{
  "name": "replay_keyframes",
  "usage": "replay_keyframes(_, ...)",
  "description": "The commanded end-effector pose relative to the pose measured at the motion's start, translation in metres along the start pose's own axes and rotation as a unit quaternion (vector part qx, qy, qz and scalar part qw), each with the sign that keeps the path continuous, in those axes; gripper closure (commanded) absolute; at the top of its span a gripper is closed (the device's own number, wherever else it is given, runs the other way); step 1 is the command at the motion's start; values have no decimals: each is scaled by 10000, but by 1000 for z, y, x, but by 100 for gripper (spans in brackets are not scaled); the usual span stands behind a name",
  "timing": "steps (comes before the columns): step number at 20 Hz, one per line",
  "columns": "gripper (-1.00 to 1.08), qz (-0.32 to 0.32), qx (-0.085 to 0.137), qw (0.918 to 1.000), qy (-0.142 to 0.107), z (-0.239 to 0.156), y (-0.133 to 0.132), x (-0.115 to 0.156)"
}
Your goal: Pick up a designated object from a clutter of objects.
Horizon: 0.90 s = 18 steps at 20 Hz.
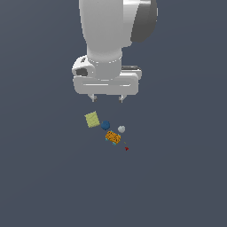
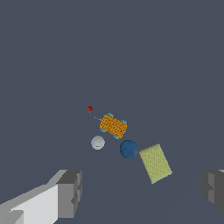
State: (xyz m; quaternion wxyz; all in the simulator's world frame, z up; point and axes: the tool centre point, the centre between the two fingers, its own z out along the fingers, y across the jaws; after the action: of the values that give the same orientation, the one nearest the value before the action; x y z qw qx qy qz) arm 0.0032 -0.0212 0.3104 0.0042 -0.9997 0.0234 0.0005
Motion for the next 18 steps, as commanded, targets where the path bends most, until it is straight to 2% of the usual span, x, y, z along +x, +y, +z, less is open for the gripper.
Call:
replay_keyframes(1,-92,0,0,10000,0,0,0,0)
replay_keyframes(11,-92,144,39,9999,45,-17,2,4)
replay_keyframes(18,-92,80,23,10000,41,-5,-1,5)
